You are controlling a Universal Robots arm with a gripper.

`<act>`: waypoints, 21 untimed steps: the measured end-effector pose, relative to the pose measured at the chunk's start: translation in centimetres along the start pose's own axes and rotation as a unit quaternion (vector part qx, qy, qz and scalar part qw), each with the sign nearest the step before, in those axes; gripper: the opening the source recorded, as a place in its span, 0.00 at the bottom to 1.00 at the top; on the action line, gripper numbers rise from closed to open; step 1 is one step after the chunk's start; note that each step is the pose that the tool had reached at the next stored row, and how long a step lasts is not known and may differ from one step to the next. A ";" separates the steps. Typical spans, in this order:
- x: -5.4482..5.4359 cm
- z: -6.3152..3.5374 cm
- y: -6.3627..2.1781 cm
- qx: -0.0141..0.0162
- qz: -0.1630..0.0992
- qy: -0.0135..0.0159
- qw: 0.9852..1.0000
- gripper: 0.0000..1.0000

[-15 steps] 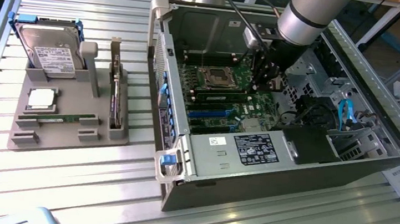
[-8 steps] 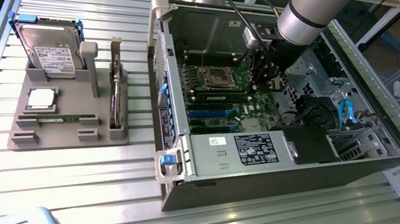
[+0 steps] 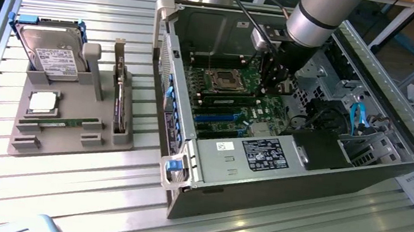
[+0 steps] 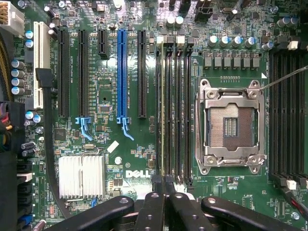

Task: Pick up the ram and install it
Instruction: 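Press down the ram until it locks into place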

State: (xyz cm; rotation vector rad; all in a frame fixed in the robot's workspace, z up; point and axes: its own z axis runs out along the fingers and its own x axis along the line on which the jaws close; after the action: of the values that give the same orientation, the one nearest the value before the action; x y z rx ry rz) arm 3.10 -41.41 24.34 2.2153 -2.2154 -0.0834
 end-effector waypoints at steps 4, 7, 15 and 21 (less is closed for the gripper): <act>0.0 0.06 0.00 0.000 -0.007 0.000 1.000 0.10; 0.0 0.35 -0.02 0.001 -0.008 0.000 1.000 0.10; 0.0 0.60 -0.03 0.001 -0.008 0.000 1.000 0.10; 0.0 0.76 -0.03 0.001 -0.008 0.000 1.000 0.10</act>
State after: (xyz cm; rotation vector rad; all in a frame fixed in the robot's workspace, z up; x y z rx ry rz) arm 3.10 -41.41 23.58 2.2342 -2.1989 -0.0799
